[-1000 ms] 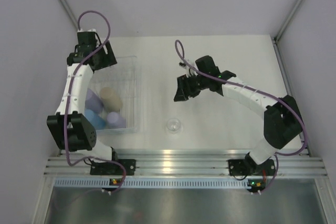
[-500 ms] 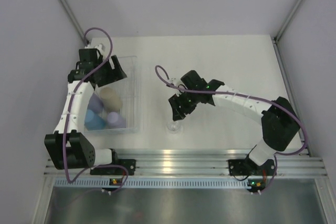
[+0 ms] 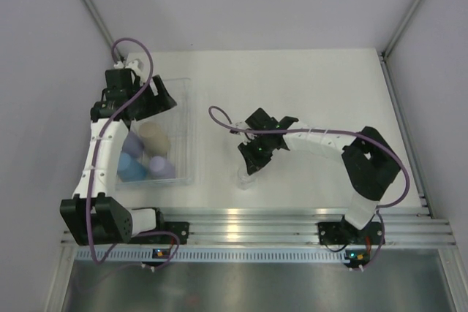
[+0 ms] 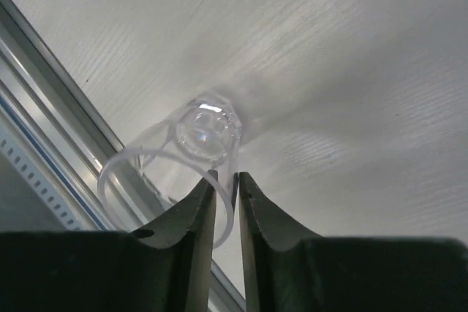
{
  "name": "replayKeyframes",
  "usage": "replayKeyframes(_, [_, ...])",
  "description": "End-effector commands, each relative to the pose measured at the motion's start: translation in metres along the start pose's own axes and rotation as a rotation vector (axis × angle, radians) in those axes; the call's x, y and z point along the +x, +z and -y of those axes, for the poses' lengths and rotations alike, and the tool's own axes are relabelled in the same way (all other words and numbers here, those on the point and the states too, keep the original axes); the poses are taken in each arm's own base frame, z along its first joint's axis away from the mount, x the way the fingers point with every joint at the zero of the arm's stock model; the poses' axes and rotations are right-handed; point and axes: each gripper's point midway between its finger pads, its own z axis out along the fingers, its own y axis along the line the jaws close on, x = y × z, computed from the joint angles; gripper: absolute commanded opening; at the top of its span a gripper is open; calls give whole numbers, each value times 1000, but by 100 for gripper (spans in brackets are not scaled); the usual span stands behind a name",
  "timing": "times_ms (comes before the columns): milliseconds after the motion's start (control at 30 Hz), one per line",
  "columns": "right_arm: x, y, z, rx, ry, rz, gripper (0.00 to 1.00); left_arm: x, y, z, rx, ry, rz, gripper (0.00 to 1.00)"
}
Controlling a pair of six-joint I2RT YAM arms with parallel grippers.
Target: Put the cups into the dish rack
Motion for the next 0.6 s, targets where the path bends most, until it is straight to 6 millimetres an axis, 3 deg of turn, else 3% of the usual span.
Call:
replayKeyframes(0, [-20,5,-5,5,-37,43,17,-11,-9,10,36,0,65,84])
replayKeyframes(33, [-24,3,-4,10,-37,51,5,-9,-9,10,37,-4,63,84])
replayKeyframes(67, [-22,4,-2,24,-34,40,0,-9,-11,11,44,-5,67,84])
replayKeyframes(300, [-29,-19,12,104,-2,48,0,-20,-29,16,41,-4,132,86])
replayKeyframes(367, [-40,-32,14,95,19,83,0,-30,-39,23,60,4,168,87])
replayKeyframes(533, [-90,-88,35,29,130,291,0,-44,-54,56,214,-9,195,91])
replayKeyframes(567, [-98,-95,30,-32,155,321,0,-43,-54,62,252,-18,190,91])
